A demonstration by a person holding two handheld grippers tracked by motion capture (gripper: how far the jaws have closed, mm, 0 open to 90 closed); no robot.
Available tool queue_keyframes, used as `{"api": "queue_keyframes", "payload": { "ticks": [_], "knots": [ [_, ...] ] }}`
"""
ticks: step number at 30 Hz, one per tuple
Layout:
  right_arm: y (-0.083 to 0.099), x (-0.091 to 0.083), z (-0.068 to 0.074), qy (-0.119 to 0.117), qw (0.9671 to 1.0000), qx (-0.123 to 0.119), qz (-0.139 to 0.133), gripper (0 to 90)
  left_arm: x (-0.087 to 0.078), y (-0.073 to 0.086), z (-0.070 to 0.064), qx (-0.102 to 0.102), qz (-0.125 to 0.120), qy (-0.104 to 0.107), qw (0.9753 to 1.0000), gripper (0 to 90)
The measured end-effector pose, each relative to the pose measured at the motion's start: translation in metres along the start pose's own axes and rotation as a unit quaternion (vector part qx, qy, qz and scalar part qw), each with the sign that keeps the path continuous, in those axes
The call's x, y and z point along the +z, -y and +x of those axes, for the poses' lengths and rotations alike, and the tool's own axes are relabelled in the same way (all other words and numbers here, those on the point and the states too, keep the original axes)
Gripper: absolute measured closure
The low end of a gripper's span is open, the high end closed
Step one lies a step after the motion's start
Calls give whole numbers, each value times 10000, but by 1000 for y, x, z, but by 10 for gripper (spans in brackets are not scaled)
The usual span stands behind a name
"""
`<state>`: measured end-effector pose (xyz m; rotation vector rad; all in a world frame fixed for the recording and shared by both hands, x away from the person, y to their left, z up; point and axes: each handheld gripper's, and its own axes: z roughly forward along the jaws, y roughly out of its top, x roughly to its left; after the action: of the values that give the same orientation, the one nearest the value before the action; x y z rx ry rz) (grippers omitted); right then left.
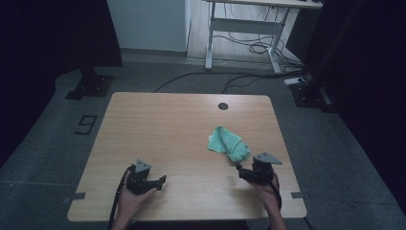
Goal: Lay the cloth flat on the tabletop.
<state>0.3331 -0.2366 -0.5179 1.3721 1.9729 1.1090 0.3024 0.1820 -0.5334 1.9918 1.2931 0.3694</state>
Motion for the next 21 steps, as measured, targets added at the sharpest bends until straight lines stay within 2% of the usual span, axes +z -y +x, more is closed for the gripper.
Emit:
{"api": "queue_keyframes", "payload": {
  "ticks": [5,9,15,21],
  "knots": [
    [-9,5,5,5,9999,-92,-70,226,-3,1,-2,-14,-19,85,10000,225],
    [-15,12,11,-34,9998,-173,-9,237,-6,1,-1,-58,-57,111,9999,225],
    [-29,23,14,-32,9998,-219,18,248,-8,0,4,-189,-75,157,9997,225],
    [-40,37,15,-37,9996,-262,83,263,-6,1,3,-179,-2,189,9997,226]
  ]
}}
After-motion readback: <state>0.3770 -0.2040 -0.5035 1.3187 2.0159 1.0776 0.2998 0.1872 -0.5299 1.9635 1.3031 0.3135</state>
